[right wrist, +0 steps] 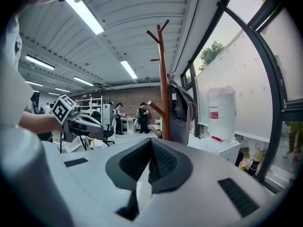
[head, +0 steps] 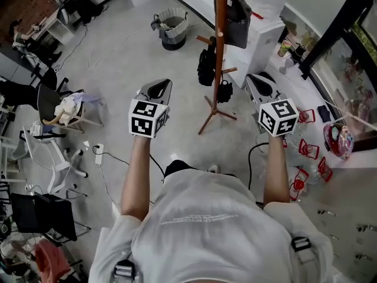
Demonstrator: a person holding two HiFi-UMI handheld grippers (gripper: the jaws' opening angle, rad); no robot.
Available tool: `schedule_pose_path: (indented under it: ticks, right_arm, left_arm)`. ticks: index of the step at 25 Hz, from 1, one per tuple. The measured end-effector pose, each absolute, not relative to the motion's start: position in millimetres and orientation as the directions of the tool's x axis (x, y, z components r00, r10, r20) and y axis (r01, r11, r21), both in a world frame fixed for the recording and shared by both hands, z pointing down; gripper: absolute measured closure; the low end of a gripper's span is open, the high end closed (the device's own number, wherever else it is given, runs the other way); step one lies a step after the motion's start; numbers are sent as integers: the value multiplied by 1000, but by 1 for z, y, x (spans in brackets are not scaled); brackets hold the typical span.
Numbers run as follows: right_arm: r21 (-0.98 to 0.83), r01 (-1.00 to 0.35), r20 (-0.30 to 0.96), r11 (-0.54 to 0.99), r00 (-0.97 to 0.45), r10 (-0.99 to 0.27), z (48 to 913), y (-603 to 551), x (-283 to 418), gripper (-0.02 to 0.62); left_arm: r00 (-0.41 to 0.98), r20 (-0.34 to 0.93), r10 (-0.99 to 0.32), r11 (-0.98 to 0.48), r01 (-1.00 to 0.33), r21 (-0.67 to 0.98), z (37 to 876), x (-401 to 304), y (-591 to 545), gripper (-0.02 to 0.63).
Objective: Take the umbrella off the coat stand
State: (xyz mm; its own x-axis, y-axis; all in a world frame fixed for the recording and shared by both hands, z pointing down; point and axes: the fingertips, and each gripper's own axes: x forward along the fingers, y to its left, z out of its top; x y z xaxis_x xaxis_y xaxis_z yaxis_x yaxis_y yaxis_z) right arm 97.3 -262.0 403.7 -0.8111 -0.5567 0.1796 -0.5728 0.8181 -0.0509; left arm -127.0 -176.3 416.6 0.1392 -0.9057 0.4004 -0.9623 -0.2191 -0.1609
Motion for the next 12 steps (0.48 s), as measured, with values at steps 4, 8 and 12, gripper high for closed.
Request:
schedule_pose_path:
  ticks: [4, 8, 12]
  right_arm:
    - [-61, -570, 220, 820, -809, -546, 419, -274, 95, 571]
    - [-48, -573, 270, 818, -796, -541, 437, -284, 91, 571]
    - [-51, -601, 288, 798, -774, -564, 446, -308, 83, 571]
  left_arm:
    - [163, 415, -895, -239, -961, -138, 430, -128, -201, 591]
    - [244, 433, -868, -310, -947, -87, 454, -122, -223, 549]
    - [336, 474, -814, -408, -911, -54, 477, -119, -255, 478]
